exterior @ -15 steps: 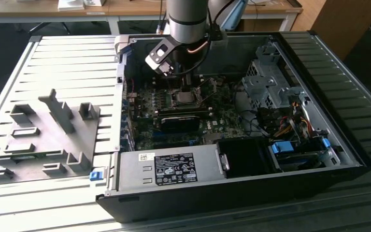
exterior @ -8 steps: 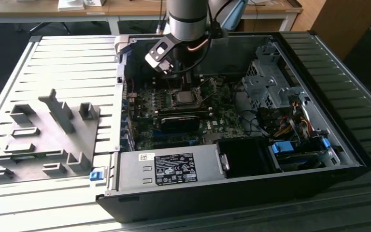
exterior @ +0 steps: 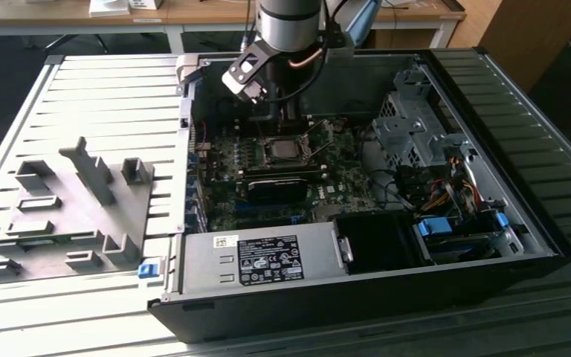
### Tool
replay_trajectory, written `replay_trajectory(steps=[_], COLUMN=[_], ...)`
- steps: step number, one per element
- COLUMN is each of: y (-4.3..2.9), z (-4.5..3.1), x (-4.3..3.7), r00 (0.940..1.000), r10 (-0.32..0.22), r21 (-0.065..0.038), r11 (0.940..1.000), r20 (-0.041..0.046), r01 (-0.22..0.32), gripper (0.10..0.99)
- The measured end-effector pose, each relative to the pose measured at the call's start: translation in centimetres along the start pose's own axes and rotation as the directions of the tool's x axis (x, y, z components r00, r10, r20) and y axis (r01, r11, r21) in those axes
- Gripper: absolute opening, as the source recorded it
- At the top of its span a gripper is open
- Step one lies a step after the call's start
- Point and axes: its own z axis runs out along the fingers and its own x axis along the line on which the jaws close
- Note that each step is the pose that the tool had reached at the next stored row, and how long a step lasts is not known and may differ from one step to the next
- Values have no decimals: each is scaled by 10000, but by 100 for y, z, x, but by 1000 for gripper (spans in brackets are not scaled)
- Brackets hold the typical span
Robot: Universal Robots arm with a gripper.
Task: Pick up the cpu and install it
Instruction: 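Close the cpu cover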
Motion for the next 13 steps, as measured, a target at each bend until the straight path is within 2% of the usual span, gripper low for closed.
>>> replay_trajectory(steps=[4,10,13], y=[7,9,46], z=[-174,-187,-186], x=[10,-22,-25], r00=[10000,10000,10000], r10=[0,0,-63], r21=[3,4,12], r11=[10000,10000,10000], r20=[0,-2,-4], r01=[0,0,63], gripper=[106,106,106])
